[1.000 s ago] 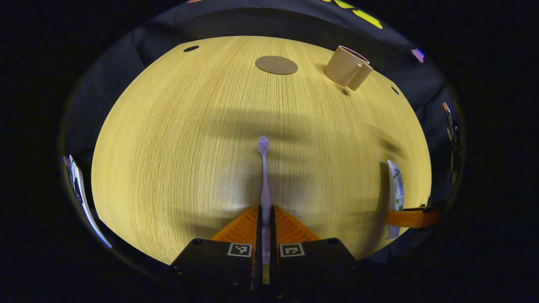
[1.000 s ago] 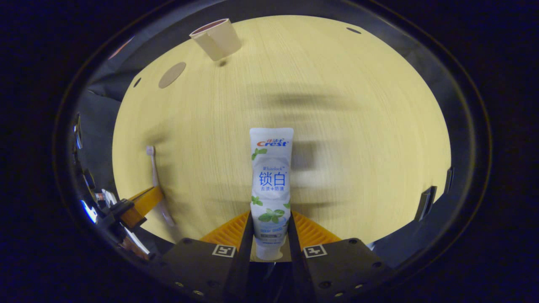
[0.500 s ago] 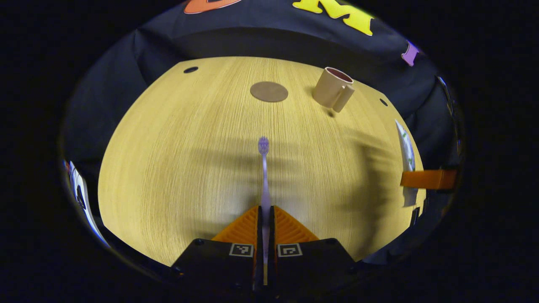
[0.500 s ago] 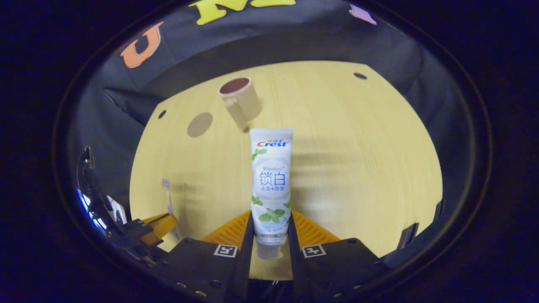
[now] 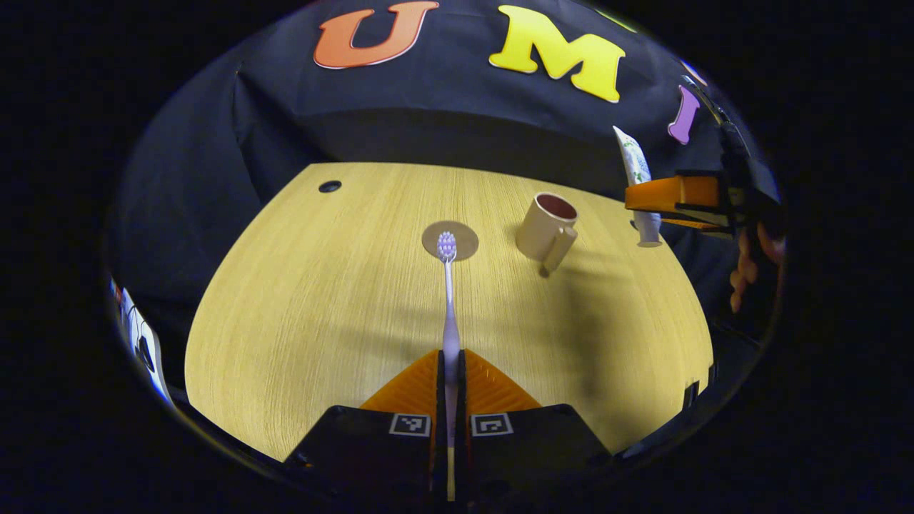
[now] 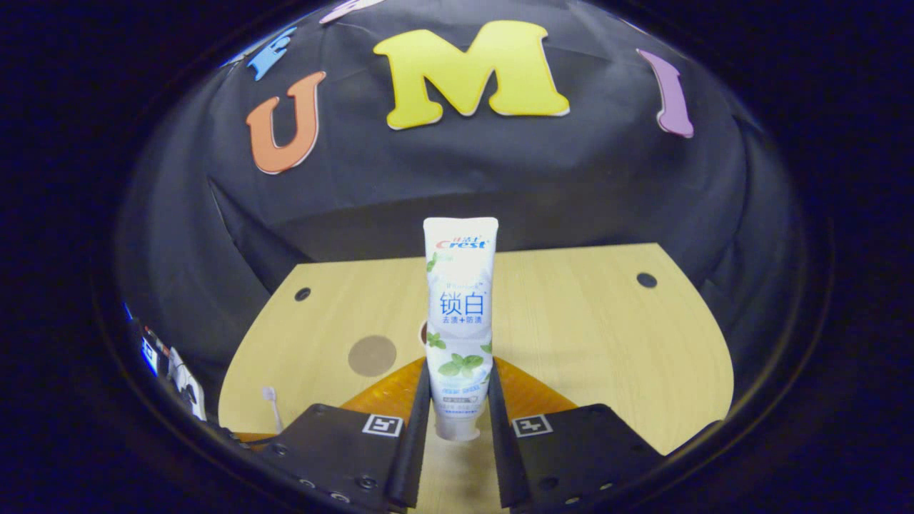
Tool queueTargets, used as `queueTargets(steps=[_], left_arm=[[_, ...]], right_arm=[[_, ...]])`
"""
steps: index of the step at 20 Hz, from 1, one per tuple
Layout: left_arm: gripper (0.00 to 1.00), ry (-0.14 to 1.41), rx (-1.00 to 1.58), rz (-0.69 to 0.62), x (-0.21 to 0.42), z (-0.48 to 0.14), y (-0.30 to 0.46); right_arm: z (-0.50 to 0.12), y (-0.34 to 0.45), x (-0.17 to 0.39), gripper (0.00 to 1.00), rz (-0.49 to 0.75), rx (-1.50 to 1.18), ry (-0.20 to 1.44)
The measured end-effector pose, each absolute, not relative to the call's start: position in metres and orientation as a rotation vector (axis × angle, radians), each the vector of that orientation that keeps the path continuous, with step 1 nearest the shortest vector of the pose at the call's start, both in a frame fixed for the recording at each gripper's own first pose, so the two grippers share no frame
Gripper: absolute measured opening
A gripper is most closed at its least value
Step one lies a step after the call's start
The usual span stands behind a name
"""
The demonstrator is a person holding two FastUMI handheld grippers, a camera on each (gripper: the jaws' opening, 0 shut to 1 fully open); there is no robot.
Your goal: Put the toothbrush and toothpaste on the desktop into the cup, then pick up the cup and place it on the coaster on the desktop.
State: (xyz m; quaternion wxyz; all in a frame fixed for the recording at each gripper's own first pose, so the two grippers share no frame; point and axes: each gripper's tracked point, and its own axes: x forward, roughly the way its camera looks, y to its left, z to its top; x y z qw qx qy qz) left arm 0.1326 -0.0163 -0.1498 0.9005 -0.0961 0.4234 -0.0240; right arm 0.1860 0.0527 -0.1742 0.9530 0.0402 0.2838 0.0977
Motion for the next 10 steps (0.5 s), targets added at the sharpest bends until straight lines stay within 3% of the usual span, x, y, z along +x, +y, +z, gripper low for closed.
queueTargets(steps=[4, 10], left_arm=[[0.07, 0.771, -0.222, -0.001, 0.160, -0.112, -0.006], [0.07, 0.663, -0.249, 0.021, 0.193, -0.085, -0.001]], right_arm=[[-0.170, 0.085, 0.248, 0.40, 0.230, 0.064, 0.423], [-0.206, 0.085, 0.277, 0.40, 0.232, 0.026, 0.317]])
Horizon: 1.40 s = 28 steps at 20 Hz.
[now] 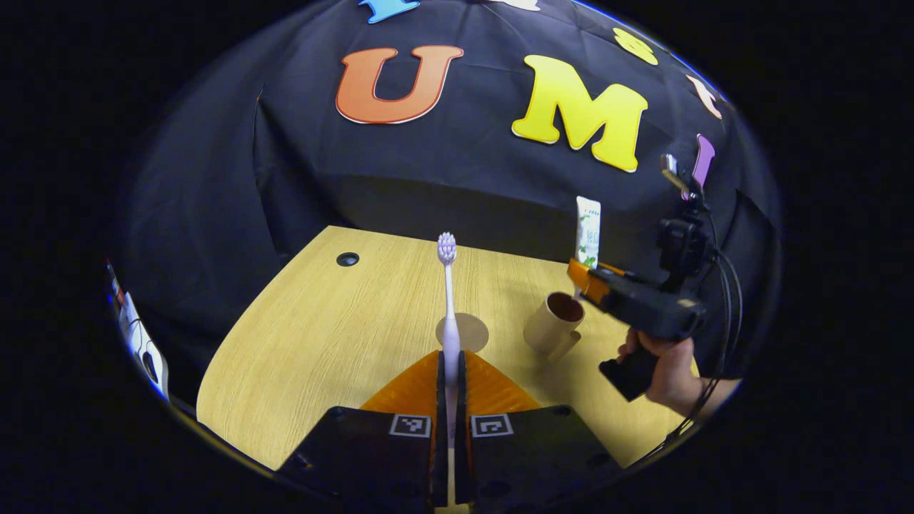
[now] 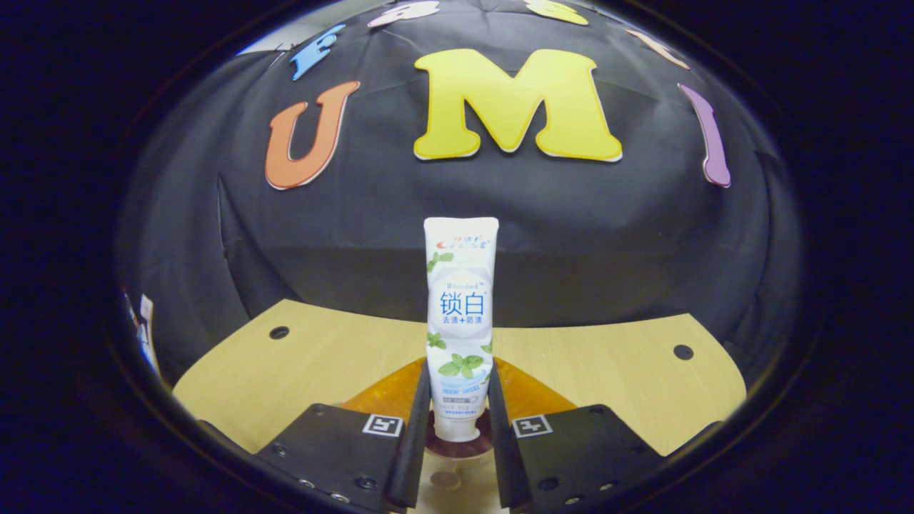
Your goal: Put the toothbrush and toothpaste on the desktop into the cup, then pick up the cup and place it on the coaster on the desktop.
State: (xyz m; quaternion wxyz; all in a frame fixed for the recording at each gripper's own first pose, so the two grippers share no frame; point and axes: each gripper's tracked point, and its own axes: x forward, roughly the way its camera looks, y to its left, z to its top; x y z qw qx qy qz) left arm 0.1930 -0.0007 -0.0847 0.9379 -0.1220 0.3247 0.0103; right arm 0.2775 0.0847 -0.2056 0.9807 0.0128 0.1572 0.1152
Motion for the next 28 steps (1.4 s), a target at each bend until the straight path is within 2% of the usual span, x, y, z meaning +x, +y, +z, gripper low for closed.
queueTargets(steps=[11, 13, 16, 20, 24, 28], left_arm=[[0.06, 0.692, -0.296, 0.034, 0.196, -0.094, -0.011], [0.07, 0.695, -0.295, 0.034, 0.200, -0.093, -0.015], [0.06, 0.691, -0.291, 0.026, 0.207, -0.092, -0.021], [0.07, 0.645, -0.276, -0.028, 0.226, -0.082, -0.041], [0.07, 0.512, -0.245, -0.064, 0.266, -0.069, -0.064], [0.06, 0.347, -0.227, -0.106, 0.311, -0.048, -0.093]], right_arm=[[-0.227, 0.080, 0.291, 0.41, 0.195, -0.015, 0.260], [-0.227, 0.079, 0.290, 0.46, 0.212, -0.032, 0.254], [-0.226, 0.079, 0.288, 0.64, 0.220, -0.017, 0.260], [-0.211, 0.080, 0.279, 0.83, 0.226, 0.038, 0.259], [-0.196, 0.076, 0.265, 0.90, 0.262, 0.038, 0.254], [-0.189, 0.059, 0.256, 0.92, 0.249, 0.025, 0.251]])
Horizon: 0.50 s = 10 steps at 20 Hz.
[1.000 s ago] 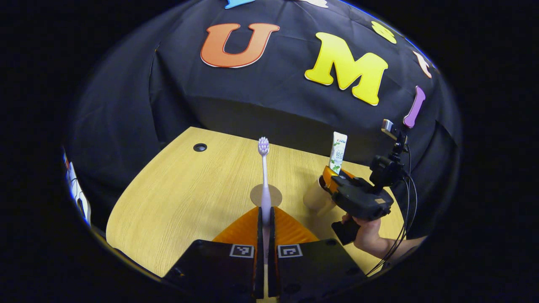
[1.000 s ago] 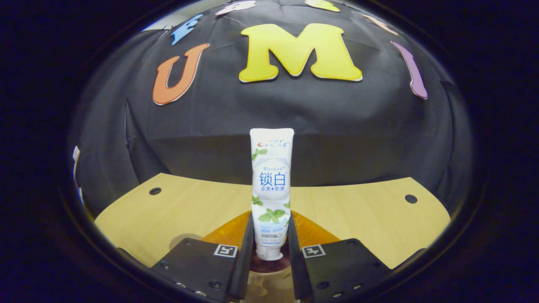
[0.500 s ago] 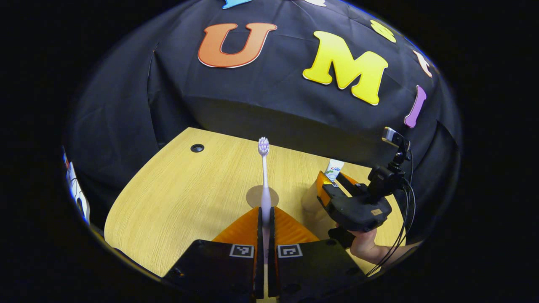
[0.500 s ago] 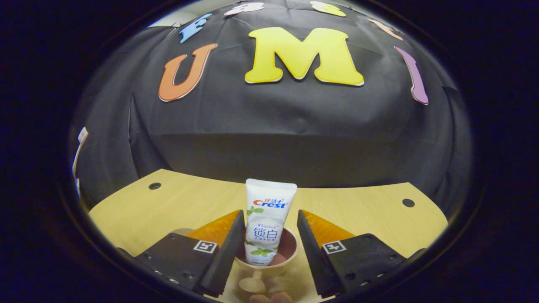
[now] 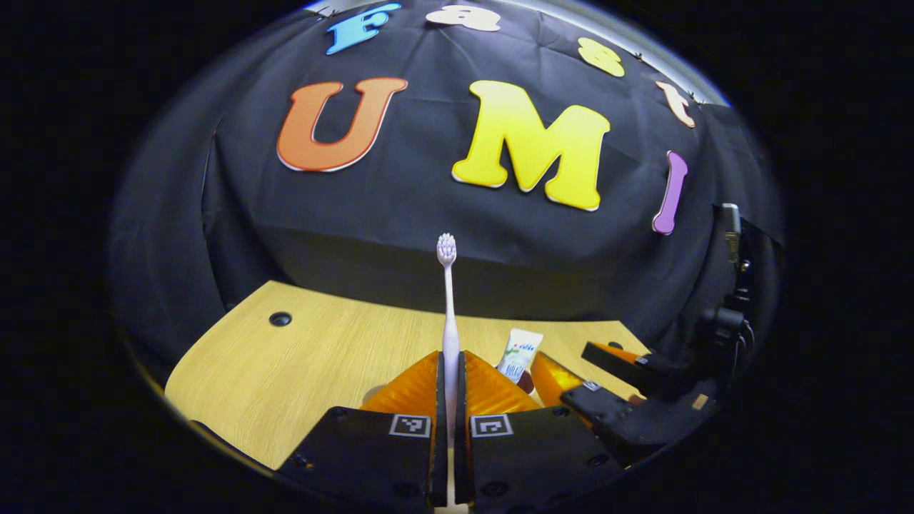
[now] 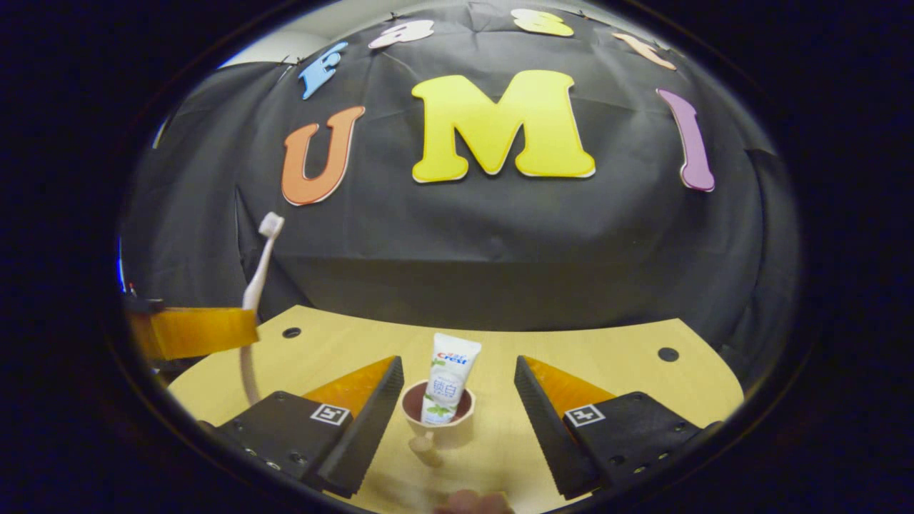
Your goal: Put the toothbrush and toothpaste on the desktop into the cup, then pick up the cup and place it on the coaster on the desktop.
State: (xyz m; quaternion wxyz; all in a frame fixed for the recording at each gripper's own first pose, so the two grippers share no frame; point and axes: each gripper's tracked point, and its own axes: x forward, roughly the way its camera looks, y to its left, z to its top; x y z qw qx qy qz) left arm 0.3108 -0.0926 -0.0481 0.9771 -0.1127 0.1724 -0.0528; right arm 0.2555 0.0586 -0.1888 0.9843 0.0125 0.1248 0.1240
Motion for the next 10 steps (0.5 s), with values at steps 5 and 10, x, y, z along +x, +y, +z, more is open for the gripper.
queueTargets(steps=[5, 10], left_arm=[[0.06, 0.217, -0.271, -0.157, 0.356, -0.051, -0.131], [0.07, 0.176, -0.265, -0.212, 0.377, -0.071, -0.165]], right_arm=[[-0.192, 0.031, 0.248, 0.95, 0.177, 0.055, 0.279], [-0.208, 0.009, 0.240, 0.95, 0.103, 0.082, 0.345]])
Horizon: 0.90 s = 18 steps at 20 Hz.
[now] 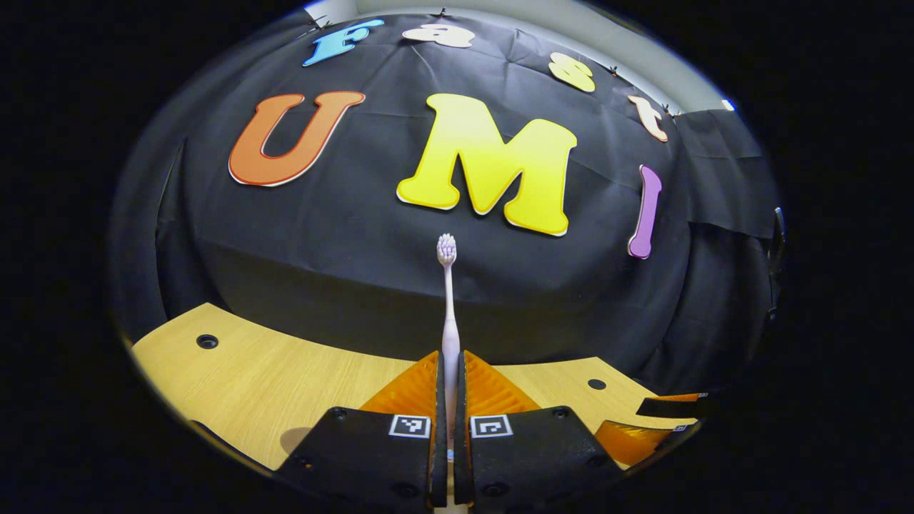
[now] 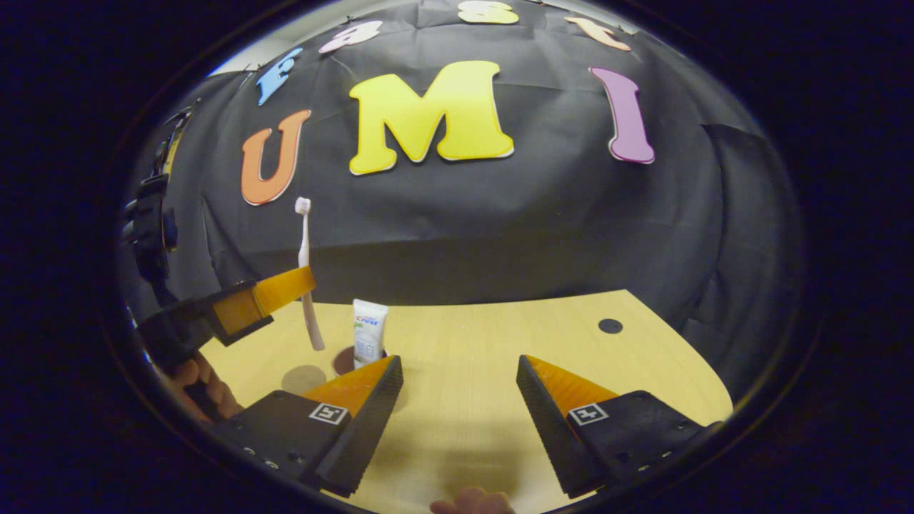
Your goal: Put the toothbrush and toothpaste on the desktop into the cup, then pick up the cup and place it on the coaster on the desktop.
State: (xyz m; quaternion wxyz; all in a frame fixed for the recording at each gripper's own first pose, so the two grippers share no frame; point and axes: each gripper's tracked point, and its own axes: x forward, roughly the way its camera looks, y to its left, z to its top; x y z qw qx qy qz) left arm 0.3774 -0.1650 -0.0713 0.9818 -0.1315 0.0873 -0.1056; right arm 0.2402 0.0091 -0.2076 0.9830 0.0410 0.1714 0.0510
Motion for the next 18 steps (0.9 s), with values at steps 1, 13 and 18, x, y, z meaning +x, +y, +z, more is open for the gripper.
queueTargets(steps=[1, 13, 18], left_arm=[[0.07, 0.169, -0.260, -0.219, 0.380, -0.075, -0.169], [0.14, 0.218, -0.235, -0.141, 0.370, -0.134, -0.171], [0.42, 0.240, -0.205, -0.141, 0.360, -0.139, -0.169]], right_arm=[[-0.211, 0.007, 0.238, 0.95, 0.094, 0.088, 0.359], [-0.227, -0.007, 0.223, 0.94, 0.048, 0.076, 0.424], [-0.227, -0.006, 0.221, 0.95, 0.051, 0.059, 0.430]])
